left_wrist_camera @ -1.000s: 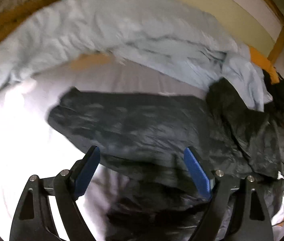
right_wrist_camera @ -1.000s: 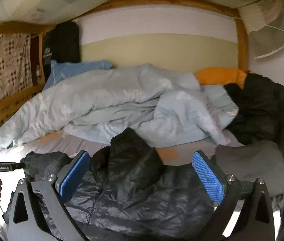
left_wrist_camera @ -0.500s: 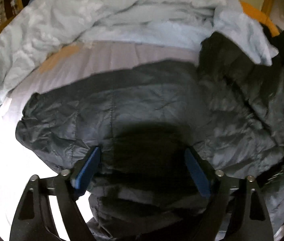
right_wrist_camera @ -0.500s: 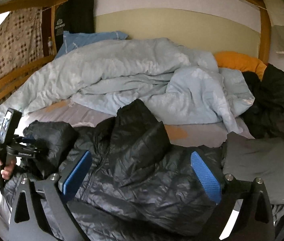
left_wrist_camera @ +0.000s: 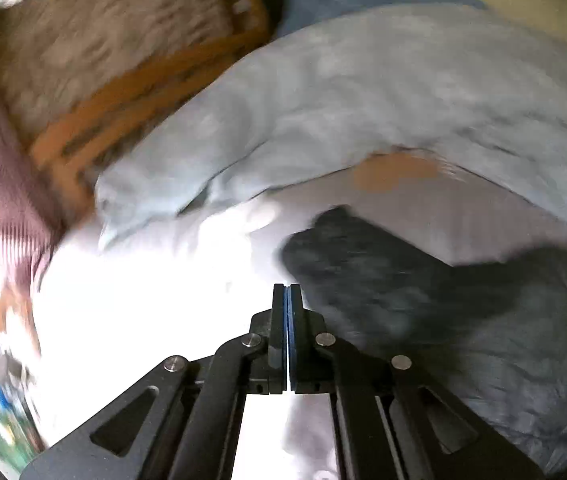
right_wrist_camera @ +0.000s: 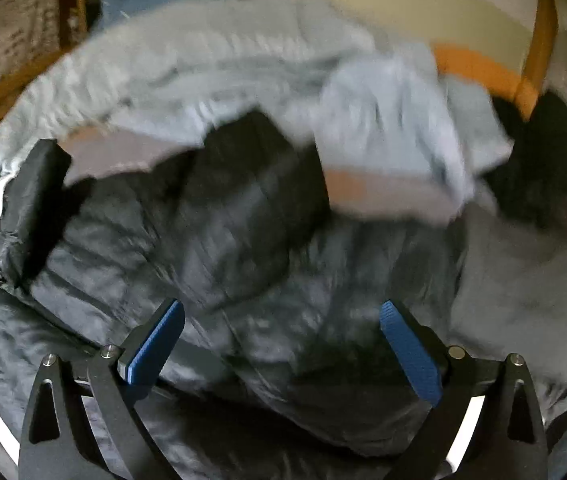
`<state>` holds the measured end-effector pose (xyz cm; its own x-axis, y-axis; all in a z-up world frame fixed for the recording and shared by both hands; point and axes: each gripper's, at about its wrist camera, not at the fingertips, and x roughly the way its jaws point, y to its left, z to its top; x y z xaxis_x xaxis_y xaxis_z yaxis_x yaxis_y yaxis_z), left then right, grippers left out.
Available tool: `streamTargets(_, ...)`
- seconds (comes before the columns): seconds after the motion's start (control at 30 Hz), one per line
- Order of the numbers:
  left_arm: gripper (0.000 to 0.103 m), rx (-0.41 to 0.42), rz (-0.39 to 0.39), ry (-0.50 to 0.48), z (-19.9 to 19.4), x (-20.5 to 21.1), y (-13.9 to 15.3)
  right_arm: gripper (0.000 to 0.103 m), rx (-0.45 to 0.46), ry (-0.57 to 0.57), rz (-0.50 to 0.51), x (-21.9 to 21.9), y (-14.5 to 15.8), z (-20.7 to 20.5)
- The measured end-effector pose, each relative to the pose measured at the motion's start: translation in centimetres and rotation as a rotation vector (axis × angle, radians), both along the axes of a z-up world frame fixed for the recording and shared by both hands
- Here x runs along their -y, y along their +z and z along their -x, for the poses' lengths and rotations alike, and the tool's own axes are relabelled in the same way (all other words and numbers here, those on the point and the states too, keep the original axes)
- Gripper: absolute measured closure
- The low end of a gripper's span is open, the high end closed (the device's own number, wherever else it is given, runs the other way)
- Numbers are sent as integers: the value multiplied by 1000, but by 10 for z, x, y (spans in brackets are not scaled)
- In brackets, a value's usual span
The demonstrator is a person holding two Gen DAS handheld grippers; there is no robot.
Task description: Fold large clothes
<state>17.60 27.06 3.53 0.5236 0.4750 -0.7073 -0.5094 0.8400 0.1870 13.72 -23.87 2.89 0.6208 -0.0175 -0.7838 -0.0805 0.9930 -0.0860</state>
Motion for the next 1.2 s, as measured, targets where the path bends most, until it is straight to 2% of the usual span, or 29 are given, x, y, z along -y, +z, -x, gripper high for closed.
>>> streamTargets(0.07, 103, -2, 19, 50, 5, -16, 0, 3, -76, -16, -66, 13, -20, -10)
streamTargets(0.1, 103, 14, 32, 46, 10, -17, 2, 4, -102, -15, -83, 16, -28, -13)
streamTargets(0.13, 98, 45, 58, 13, 9, -15, 5, 6, -128, -15, -92, 19, -37, -17)
streamTargets(0.17, 82, 72, 92, -40, 9, -8, 8, 8, -150, -13, -88, 20, -45, -19)
streamTargets(0.2, 69, 92, 125, -103, 7, 2, 12, 15, -164, -11, -77, 20, -51, -21)
streamTargets(0.23, 39, 109, 150, -181, 7, 16, 16, 27, -179, -13, -50, 20, -59, -22)
streamTargets(0.27, 23, 116, 170, -249, 7, 30, 17, 36, -189, -18, -22, 20, -64, -23)
streamTargets(0.3, 23, 119, 192, -315, 6, 43, 17, 59, -195, -19, -9, 21, -68, -23)
streamTargets(0.33, 23, 107, 229, -398, 3, 60, 16, 92, -196, -19, -8, 22, -70, -22)
streamTargets(0.37, 23, 90, 263, -469, 1, 73, 12, 99, -189, -31, 0, 24, -69, -20)
streamTargets(0.43, 20, 49, 310, -624, -2, 105, 3, 99, -181, -63, 19, 29, -67, -19)
streamTargets(0.47, 16, 21, 295, -693, -2, 123, -2, 99, -172, -77, 15, 33, -64, -18)
streamTargets(0.53, 14, -45, 199, -773, -4, 155, -16, 99, -164, -107, 15, 41, -59, -14)
streamTargets(0.63, 13, -160, 90, -761, -7, 182, -43, 99, -160, -119, 14, 48, -47, -8)
streamTargets(0.7, 13, -236, 20, -705, -11, 183, -61, 99, -169, -109, 23, 51, -44, -5)
streamTargets(0.73, 13, -243, 4, -692, -14, 180, -65, 99, -185, -97, 33, 53, -47, -4)
streamTargets(0.8, 29, -244, 14, -638, -19, 168, -67, 99, -217, -107, 36, 59, -54, -7)
streamTargets(0.83, 50, -242, 31, -606, -21, 161, -68, 99, -235, -119, 25, 64, -59, -8)
streamTargets(0.87, 66, -235, 49, -575, -23, 151, -64, 99, -247, -126, 12, 70, -62, -7)
streamTargets(0.93, 87, -213, 26, -521, -22, 135, -59, 99, -256, -134, 7, 77, -63, -6)
streamTargets(1.0, 89, -185, -35, -446, -21, 120, -50, 99, -262, -112, 24, 77, -63, -5)
streamTargets(1.1, 91, -151, 11, -344, -18, 78, -37, 99, -276, -89, 46, 79, -66, -3)
streamTargets(1.2, 88, -163, -36, -186, -18, 33, -39, 99, -288, -93, 38, 82, -65, -2)
